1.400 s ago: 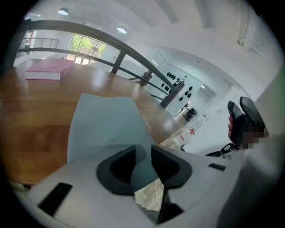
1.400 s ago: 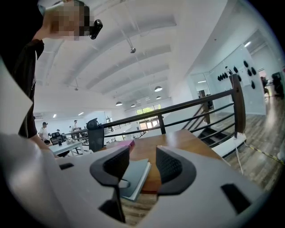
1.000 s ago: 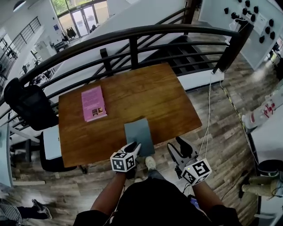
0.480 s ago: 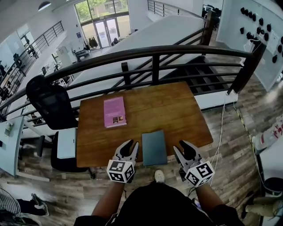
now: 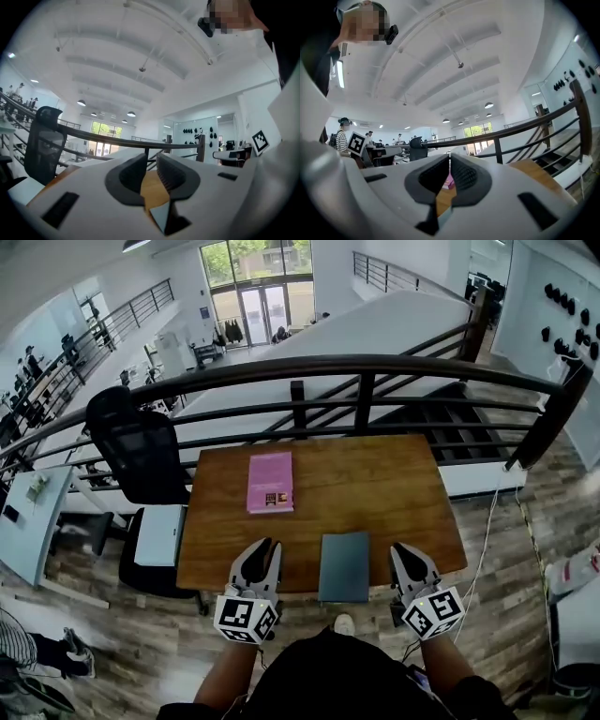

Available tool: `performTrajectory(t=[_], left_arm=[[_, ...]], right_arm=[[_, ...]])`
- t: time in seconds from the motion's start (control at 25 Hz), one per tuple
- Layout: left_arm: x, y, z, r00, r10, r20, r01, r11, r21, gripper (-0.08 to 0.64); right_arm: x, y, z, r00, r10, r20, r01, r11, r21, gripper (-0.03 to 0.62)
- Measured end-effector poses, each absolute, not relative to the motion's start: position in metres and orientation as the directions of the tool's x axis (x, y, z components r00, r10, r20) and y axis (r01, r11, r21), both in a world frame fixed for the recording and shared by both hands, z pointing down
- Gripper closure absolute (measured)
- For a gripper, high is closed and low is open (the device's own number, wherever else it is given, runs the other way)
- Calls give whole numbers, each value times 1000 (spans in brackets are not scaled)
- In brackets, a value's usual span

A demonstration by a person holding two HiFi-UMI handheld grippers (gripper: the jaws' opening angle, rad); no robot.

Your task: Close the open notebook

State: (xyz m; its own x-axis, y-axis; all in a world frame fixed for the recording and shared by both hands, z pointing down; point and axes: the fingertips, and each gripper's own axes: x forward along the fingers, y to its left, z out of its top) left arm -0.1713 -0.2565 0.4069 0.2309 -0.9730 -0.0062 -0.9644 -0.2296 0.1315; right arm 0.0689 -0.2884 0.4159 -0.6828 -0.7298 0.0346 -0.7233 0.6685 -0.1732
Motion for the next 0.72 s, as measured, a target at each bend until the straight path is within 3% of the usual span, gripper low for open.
performTrajectory(t=[0.28,0.72], left_arm=[[-192,-236,397,147,-988,-48,-979,-152,133,488],[-187,-232,403,125,-991,-52,-979,-131,155,488]], right_arm=[[74,-296,416,-695,-719,19,-703,674,-226,598],[87,-297,419,-689,-725,20,-708,666,-235,598]])
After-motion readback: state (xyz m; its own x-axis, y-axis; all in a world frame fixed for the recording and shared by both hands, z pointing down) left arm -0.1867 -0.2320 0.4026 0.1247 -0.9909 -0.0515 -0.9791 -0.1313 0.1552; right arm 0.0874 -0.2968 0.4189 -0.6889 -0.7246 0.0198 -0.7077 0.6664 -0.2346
